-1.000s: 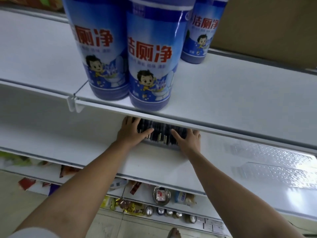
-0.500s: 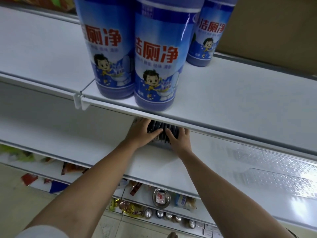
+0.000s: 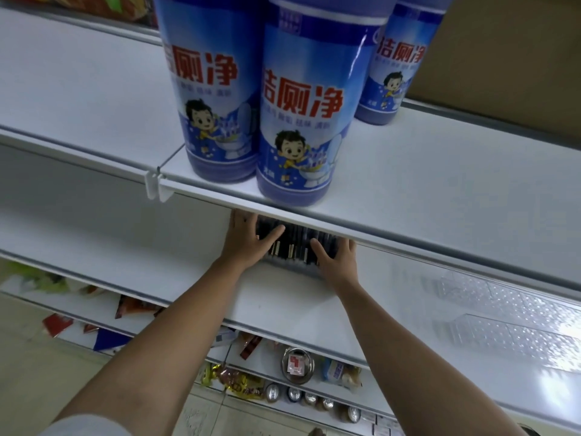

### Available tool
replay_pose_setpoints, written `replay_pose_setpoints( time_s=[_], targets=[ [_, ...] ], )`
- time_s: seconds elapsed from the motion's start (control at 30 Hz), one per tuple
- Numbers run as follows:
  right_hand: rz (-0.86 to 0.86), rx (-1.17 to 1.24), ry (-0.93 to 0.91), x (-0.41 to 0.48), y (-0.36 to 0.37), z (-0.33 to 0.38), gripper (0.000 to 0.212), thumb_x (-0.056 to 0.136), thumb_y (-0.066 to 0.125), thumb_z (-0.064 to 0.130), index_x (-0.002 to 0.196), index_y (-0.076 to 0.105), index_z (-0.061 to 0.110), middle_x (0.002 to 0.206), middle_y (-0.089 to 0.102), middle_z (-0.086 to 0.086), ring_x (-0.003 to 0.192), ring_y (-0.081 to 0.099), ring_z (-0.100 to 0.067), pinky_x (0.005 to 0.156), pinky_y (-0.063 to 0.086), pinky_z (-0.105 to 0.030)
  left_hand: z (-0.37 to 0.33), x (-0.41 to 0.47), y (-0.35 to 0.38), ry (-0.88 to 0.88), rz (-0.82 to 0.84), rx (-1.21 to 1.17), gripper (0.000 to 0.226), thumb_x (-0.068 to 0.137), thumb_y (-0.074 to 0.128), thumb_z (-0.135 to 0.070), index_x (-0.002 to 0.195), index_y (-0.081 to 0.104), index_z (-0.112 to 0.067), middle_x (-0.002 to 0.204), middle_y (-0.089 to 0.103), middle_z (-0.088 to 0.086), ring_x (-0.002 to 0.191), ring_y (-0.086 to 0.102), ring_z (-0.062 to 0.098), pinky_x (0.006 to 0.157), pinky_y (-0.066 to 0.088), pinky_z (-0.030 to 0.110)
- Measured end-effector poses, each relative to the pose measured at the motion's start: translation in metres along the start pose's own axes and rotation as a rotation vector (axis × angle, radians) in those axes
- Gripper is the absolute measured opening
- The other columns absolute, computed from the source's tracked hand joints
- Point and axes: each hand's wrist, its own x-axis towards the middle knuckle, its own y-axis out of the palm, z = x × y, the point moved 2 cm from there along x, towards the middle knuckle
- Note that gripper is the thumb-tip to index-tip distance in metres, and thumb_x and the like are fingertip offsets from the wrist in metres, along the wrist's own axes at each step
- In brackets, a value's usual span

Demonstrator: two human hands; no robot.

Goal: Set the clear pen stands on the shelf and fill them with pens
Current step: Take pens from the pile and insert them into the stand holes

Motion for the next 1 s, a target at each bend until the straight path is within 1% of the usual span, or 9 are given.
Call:
replay_pose_setpoints(
  time_s=[0.13,0.27,0.33,0.43,0.57,0.67,0.83,0.9,1.0],
  targets=[
    [0.019,0.006,0.009,-0.004,-0.005,0.004,0.051,0.1,0.07,0.037,0.121,0.064,-0.009,0.082,0.049,0.005,0.117,0.061,-0.041,0.097,0.048,-0.043,-0.001,0.004,0.0,-0.003,-0.01,0.014,0.101,0.074,0.048,-0.101,0.147,0.047,-0.031,0.154,0.049,0.009,0.147,0.042,0.031,0.116,0.043,0.053],
    [0.016,0.008,0.005,-0.004,-0.007,0.001,0.044,0.1,0.069,0.037,0.117,0.064,-0.003,0.078,0.039,0.015,0.112,0.062,-0.038,0.093,0.048,-0.039,-0.005,-0.001,0.011,0.019,0.065,0.019,0.099,0.066,0.054,-0.103,0.142,0.047,-0.039,0.149,0.052,0.004,0.143,0.046,0.027,0.112,0.048,0.05],
    [0.004,-0.01,0.01,-0.004,-0.008,0.002,0.031,0.1,0.069,0.037,0.106,0.063,0.007,0.078,0.04,0.015,0.098,0.059,-0.031,0.089,0.046,-0.035,-0.006,-0.004,0.012,0.057,0.099,0.01,0.097,0.064,0.053,-0.103,0.139,0.048,-0.04,0.144,0.055,0.002,0.139,0.05,0.025,0.109,0.05,0.049],
    [0.006,-0.037,-0.012,-0.003,-0.01,0.001,0.033,0.101,0.068,0.037,0.107,0.064,0.005,0.078,0.041,0.014,0.09,0.05,-0.02,0.089,0.047,-0.036,-0.009,-0.003,0.011,0.078,0.146,-0.004,0.091,0.068,0.06,-0.097,0.138,0.047,-0.04,0.142,0.055,0.0,0.136,0.052,0.024,0.109,0.051,0.049],
    [0.024,-0.094,-0.042,-0.003,-0.013,-0.006,0.034,0.102,0.066,0.038,0.109,0.066,0.005,0.081,0.042,0.014,0.103,0.056,-0.029,0.095,0.047,-0.039,-0.016,-0.004,0.013,0.124,0.171,-0.034,0.092,0.071,0.067,-0.09,0.146,0.045,-0.04,0.149,0.053,-0.003,0.14,0.05,0.02,0.114,0.047,0.047],
    [0.033,-0.097,-0.024,0.0,-0.017,-0.016,0.025,0.102,0.066,0.041,0.095,0.052,0.021,0.091,0.047,0.008,0.115,0.055,-0.032,0.102,0.047,-0.044,-0.028,-0.009,0.021,0.112,0.197,-0.043,0.101,0.07,0.063,-0.093,0.151,0.042,-0.037,0.155,0.049,-0.001,0.145,0.046,0.02,0.118,0.043,0.046],
    [-0.01,-0.041,0.044,0.007,-0.027,-0.027,0.032,0.102,0.065,0.037,0.081,0.043,0.029,0.087,0.041,0.015,0.093,0.05,-0.02,0.083,0.037,-0.027,-0.054,-0.02,0.045,0.101,0.182,-0.077,0.101,0.069,0.064,-0.093,0.148,0.045,-0.033,0.151,0.051,0.002,0.143,0.047,0.023,0.116,0.044,0.046],
    [-0.026,-0.04,0.058,0.008,-0.032,-0.03,0.029,0.102,0.065,0.037,0.083,0.045,0.03,0.089,0.043,0.015,0.093,0.052,-0.018,0.082,0.037,-0.025,-0.063,-0.024,0.051,0.097,0.16,-0.075,0.097,0.071,0.066,-0.087,0.147,0.046,-0.031,0.151,0.05,0.002,0.143,0.047,0.023,0.116,0.044,0.045],
    [-0.031,-0.051,0.043,0.012,-0.041,-0.046,0.025,0.102,0.064,0.041,0.103,0.053,0.018,0.104,0.047,0.007,0.107,0.054,-0.022,0.089,0.038,-0.027,-0.075,-0.028,0.064,0.093,0.226,-0.093,0.095,0.072,0.066,-0.085,0.149,0.044,-0.034,0.153,0.05,0.002,0.144,0.046,0.023,0.117,0.044,0.045]
  ],
)
